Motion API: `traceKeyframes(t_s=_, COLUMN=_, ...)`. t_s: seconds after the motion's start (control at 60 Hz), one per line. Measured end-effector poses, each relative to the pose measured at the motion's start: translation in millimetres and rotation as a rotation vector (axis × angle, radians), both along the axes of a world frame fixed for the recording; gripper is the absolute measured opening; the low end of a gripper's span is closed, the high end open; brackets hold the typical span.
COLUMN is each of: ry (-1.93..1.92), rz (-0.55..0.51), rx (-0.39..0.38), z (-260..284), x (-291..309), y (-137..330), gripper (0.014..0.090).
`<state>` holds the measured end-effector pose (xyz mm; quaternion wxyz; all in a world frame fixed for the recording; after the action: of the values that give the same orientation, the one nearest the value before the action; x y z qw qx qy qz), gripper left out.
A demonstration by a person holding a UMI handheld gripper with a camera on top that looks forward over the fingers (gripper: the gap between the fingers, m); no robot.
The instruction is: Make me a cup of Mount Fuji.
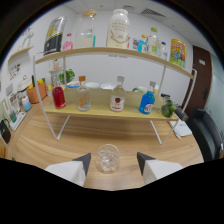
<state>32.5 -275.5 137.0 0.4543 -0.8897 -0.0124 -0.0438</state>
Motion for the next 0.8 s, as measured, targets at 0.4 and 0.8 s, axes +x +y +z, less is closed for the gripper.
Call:
traceKeyframes(t_s=0.4, ry=0.052, rz=-0.039, rx=0.038, z=5, x=-12, y=-29, gripper=0.0855)
traceKeyframes(t_s=0.8, ry=0.141, rz=0.037, rx=0.34, z=65, x=-86, y=48, gripper=0.085)
